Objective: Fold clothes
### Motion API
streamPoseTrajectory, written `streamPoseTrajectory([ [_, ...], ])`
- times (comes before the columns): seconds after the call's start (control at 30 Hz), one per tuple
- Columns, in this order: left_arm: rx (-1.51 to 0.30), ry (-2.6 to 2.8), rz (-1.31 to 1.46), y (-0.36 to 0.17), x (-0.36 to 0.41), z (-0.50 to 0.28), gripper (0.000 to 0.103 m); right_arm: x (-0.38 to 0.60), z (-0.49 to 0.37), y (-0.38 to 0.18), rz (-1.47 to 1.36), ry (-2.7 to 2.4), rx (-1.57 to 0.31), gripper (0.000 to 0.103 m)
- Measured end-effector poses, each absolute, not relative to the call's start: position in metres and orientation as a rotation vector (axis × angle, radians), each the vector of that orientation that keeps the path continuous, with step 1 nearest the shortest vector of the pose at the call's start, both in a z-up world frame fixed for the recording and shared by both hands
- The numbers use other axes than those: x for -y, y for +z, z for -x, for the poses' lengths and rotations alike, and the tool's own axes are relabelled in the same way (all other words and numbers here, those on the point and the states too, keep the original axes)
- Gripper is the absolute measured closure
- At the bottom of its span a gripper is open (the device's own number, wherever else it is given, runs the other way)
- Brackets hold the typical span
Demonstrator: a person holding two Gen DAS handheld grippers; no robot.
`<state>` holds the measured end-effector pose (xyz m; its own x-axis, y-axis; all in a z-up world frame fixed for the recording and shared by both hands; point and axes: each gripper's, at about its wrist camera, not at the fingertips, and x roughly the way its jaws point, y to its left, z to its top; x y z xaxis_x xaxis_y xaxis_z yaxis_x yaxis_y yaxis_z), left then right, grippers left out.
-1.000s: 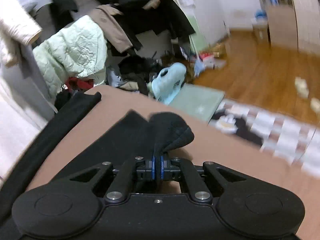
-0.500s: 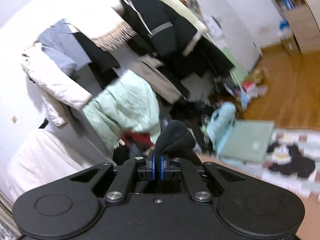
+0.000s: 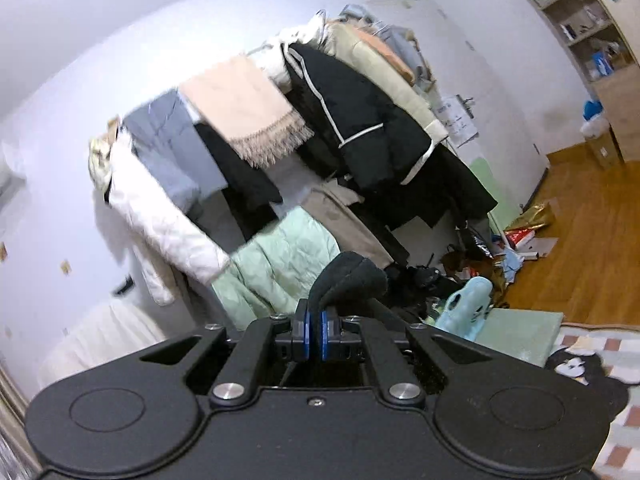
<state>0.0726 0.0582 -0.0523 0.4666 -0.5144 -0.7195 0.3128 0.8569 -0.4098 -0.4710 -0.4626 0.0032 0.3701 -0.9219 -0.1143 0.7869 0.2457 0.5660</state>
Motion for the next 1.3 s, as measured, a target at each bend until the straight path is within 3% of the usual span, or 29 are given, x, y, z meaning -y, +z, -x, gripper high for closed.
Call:
streamPoseTrajectory([
  [0.3,-1.092,-0.543,0.241,-0.080,-0.005,-0.128,0.095,0.580,0.376,-0.057,-0.588,-1.166,-0.032,0.098],
  [0.43,-1.067,-0.518,0.289,-0.072,0.026,-0.180,0.095,0.648,0.315,-0.057,-0.493,-1.110,-0.157,0.098],
  [0.57,-1.106,-0.476,0.290,-0.103,0.076,-0.235,0.094,0.710,0.249,-0.050,-0.448,-1.049,-0.191,0.098],
  [0.77,-0.966,-0.475,0.109,-0.132,0.139,-0.247,0.094,0.773,0.153,-0.052,-0.400,-1.067,-0.337,0.098],
  [0.97,-0.936,-0.513,0.163,-0.143,0.147,-0.263,0.093,0.811,0.085,-0.068,-0.377,-1.096,-0.446,0.098],
  [1.07,-0.966,-0.517,0.238,-0.154,0.145,-0.280,0.089,0.843,0.065,-0.088,-0.570,-1.006,-0.508,0.085],
  [1.13,-0.994,-0.526,0.313,-0.161,0.141,-0.288,0.087,0.847,0.072,-0.097,-0.686,-1.011,-0.413,0.050],
  [1.17,-0.996,-0.528,0.337,-0.162,0.139,-0.288,0.087,0.842,0.079,-0.101,-0.732,-1.005,-0.338,0.045],
  [1.3,-0.934,-0.580,0.350,-0.158,0.126,-0.273,0.080,0.796,0.111,-0.118,-0.864,-0.884,-0.121,0.043],
])
